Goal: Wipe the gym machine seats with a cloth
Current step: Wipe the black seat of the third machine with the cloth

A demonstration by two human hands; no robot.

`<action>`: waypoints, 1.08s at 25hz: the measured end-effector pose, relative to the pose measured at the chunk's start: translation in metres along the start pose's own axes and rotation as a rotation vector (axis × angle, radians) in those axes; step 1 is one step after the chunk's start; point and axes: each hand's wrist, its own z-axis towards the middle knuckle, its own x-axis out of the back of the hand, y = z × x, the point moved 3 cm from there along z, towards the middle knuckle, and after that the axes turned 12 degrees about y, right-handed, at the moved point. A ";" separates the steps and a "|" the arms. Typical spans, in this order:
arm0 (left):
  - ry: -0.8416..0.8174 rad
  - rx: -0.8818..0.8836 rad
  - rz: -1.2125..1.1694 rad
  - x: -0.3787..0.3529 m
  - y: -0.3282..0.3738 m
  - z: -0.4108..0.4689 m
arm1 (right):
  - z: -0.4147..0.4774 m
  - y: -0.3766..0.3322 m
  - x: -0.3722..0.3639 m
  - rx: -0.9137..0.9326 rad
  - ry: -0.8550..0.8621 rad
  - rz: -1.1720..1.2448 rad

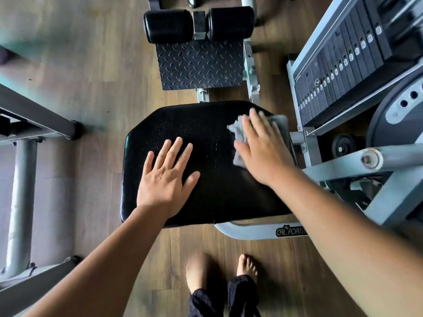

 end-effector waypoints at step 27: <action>-0.001 0.040 -0.031 0.008 -0.046 -0.007 | 0.082 -0.100 -0.021 -0.056 0.011 0.022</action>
